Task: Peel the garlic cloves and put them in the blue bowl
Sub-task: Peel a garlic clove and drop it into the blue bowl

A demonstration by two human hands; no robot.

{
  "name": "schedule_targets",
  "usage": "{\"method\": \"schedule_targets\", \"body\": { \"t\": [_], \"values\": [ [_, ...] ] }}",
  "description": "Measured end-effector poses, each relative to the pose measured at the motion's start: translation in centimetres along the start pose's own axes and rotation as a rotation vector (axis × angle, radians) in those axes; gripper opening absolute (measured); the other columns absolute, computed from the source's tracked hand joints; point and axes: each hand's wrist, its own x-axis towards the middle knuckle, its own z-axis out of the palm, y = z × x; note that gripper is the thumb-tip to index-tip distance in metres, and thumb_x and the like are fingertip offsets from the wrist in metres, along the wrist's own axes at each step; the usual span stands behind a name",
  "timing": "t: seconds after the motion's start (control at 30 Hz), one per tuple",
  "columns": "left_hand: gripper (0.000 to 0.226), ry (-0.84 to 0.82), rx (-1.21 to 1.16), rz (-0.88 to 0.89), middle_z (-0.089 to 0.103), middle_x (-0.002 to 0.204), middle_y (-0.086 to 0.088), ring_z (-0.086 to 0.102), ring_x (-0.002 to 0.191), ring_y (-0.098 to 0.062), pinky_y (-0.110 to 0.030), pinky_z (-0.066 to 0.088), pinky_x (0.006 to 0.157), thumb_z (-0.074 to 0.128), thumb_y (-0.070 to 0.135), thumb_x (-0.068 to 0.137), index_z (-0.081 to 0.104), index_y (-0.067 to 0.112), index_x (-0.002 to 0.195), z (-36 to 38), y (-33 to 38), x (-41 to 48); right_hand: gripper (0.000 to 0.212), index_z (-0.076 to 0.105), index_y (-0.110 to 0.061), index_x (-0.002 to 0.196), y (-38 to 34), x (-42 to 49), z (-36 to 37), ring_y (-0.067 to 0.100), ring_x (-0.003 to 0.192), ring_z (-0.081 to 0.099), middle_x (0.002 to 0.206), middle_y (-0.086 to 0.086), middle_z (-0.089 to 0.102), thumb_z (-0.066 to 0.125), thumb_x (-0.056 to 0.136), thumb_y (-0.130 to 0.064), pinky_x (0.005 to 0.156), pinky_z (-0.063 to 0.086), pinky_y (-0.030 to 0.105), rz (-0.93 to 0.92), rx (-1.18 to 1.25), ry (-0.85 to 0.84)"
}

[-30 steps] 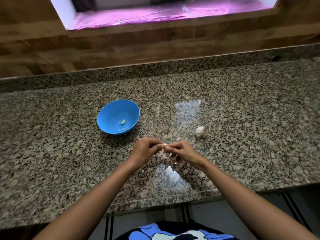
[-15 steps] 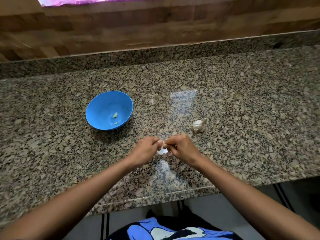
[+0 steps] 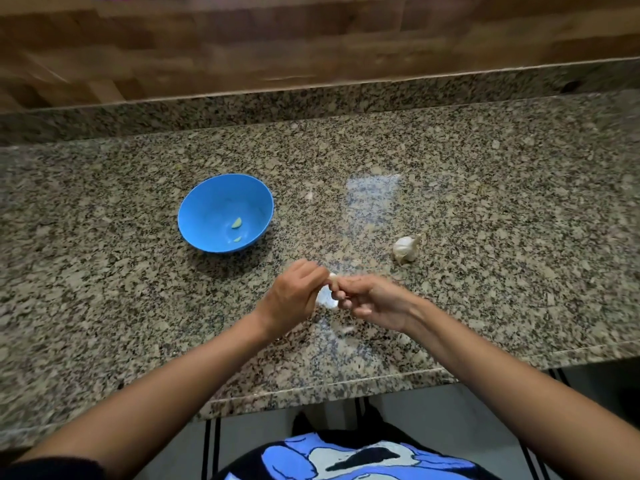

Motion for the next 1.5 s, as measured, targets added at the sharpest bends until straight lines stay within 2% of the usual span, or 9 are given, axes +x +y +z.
{"method": "schedule_targets", "body": {
  "t": [0.07, 0.17, 0.37, 0.43, 0.53, 0.7, 0.9, 1.1, 1.5],
  "values": [
    [0.021, -0.032, -0.059, -0.088, 0.047, 0.065, 0.001, 0.036, 0.059, -0.008, -0.018, 0.032, 0.055, 0.038, 0.008, 0.093, 0.053, 0.008, 0.078, 0.0, 0.8, 0.0, 0.021, 0.063, -0.005, 0.077, -0.2, 0.1, -0.1, 0.007, 0.047, 0.046, 0.062, 0.002, 0.057, 0.05, 0.092, -0.012, 0.039, 0.036, 0.014, -0.105, -0.305, 0.062],
    [0.029, -0.126, -0.527, -0.647, 0.043, 0.058, 0.004, 0.032, 0.048, -0.005, -0.015, 0.027, 0.044, 0.044, 0.017, 0.098, 0.054, 0.014, 0.071, -0.3, 3.5, 0.8, 0.017, 0.068, -0.005, 0.083, -0.1, 0.2, -0.2, 0.005, 0.048, 0.045, 0.063, 0.003, 0.058, 0.056, 0.091, -0.013, 0.045, 0.039, 0.016, -0.399, -0.953, 0.313],
    [0.023, -0.331, -1.422, -1.309, 0.045, 0.059, 0.001, 0.035, 0.049, -0.008, -0.016, 0.03, 0.044, 0.04, 0.014, 0.098, 0.052, 0.006, 0.079, -1.3, 2.1, 1.7, 0.023, 0.064, -0.003, 0.082, 0.4, 0.7, -0.3, 0.015, 0.064, 0.053, 0.074, 0.003, 0.059, 0.047, 0.095, -0.012, 0.067, 0.05, 0.023, -0.511, -1.524, 0.345],
    [0.026, -0.284, -1.205, -1.224, 0.045, 0.059, 0.001, 0.034, 0.048, -0.008, -0.015, 0.028, 0.043, 0.042, 0.017, 0.098, 0.056, 0.002, 0.083, -0.1, 2.1, 0.6, 0.024, 0.064, -0.006, 0.079, 0.0, 1.1, 0.1, 0.013, 0.058, 0.048, 0.07, 0.003, 0.056, 0.049, 0.095, -0.015, 0.06, 0.05, 0.024, -0.426, -1.455, 0.336],
    [0.026, -0.111, -0.428, -0.69, 0.05, 0.061, 0.005, 0.04, 0.047, -0.002, -0.014, 0.031, 0.043, 0.045, 0.016, 0.098, 0.063, 0.002, 0.086, 1.7, 2.4, -0.5, 0.024, 0.064, -0.008, 0.071, 0.3, 0.8, -0.2, 0.008, 0.049, 0.043, 0.061, 0.001, 0.055, 0.054, 0.092, -0.015, 0.046, 0.035, 0.018, -0.253, -0.674, 0.235],
    [0.02, 0.07, -0.048, -0.089, 0.063, 0.076, -0.006, 0.056, 0.069, -0.015, -0.025, 0.048, 0.067, 0.041, 0.011, 0.094, 0.06, 0.006, 0.093, 1.8, 0.5, -1.8, 0.028, 0.071, -0.004, 0.074, 1.5, 0.9, -0.4, 0.009, 0.053, 0.05, 0.066, 0.003, 0.06, 0.048, 0.092, -0.006, 0.044, 0.042, 0.017, -0.013, 0.096, 0.096],
    [0.02, 0.085, -0.789, -0.859, 0.066, 0.065, -0.01, 0.055, 0.055, -0.007, -0.015, 0.042, 0.05, 0.059, 0.019, 0.091, 0.073, 0.006, 0.086, 1.4, 4.0, -1.1, 0.019, 0.071, -0.003, 0.09, 2.4, 1.4, 0.3, 0.019, 0.059, 0.059, 0.072, 0.01, 0.067, 0.054, 0.091, -0.011, 0.055, 0.048, 0.019, -0.568, -1.212, 0.536],
    [0.021, 0.208, -1.049, -1.044, 0.072, 0.092, -0.017, 0.071, 0.082, -0.029, -0.03, 0.059, 0.068, 0.068, -0.002, 0.079, 0.07, -0.002, 0.1, 1.3, 3.1, -1.3, 0.019, 0.07, -0.015, 0.104, 3.7, 1.2, 0.6, 0.009, 0.08, 0.065, 0.095, 0.0, 0.072, 0.064, 0.087, -0.02, 0.076, 0.051, 0.015, -0.537, -1.079, 0.602],
    [0.017, 0.615, -1.311, -1.216, 0.073, 0.082, -0.013, 0.071, 0.077, -0.024, -0.023, 0.058, 0.065, 0.066, -0.01, 0.076, 0.069, -0.005, 0.092, 3.0, 6.6, 0.2, 0.007, 0.074, -0.016, 0.086, 5.2, 1.8, 2.0, -0.004, 0.065, 0.06, 0.077, -0.006, 0.071, 0.071, 0.08, -0.015, 0.061, 0.052, 0.013, -0.628, -0.644, 0.963]
  ]
}}
